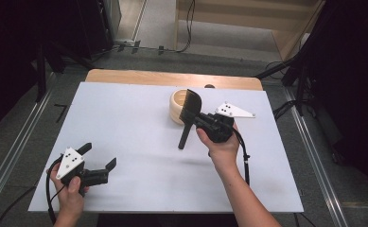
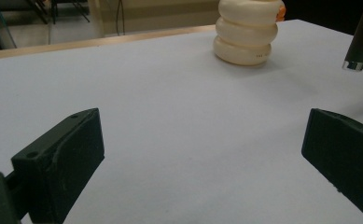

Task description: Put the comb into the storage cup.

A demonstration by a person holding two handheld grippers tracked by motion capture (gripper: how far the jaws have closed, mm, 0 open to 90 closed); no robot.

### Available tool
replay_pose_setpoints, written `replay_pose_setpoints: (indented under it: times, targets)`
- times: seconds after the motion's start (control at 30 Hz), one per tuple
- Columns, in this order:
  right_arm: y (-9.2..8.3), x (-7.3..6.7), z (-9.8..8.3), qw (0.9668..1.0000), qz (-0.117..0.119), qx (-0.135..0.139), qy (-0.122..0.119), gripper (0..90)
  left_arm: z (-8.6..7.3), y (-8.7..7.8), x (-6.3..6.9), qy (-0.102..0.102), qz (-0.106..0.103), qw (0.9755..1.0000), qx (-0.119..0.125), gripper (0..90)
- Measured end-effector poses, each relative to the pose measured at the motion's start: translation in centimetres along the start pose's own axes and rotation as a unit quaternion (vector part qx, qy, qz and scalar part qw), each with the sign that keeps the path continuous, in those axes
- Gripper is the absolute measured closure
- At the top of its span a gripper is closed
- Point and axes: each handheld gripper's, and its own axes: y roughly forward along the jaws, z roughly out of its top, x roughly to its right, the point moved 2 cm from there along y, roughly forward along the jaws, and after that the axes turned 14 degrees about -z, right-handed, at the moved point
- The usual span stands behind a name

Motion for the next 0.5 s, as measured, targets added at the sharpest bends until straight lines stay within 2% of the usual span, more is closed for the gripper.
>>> replay_pose_setpoints:
  times: [0.17, 0.5]
  targets:
    - [0.1, 0.3, 0.3, 1.0000, -0.006, 0.001, -0.005, 82.3, -0.3, -0.6, -0.6, -0.004, 0.009, 0.9999, -0.003, 0.0]
    - [0.2, 1.0, 1.3, 0.9997, -0.017, 0.013, -0.009, 82.3, -0.6, -1.6, -1.8, -0.006, 0.013, 0.9999, 0.008, 0.0]
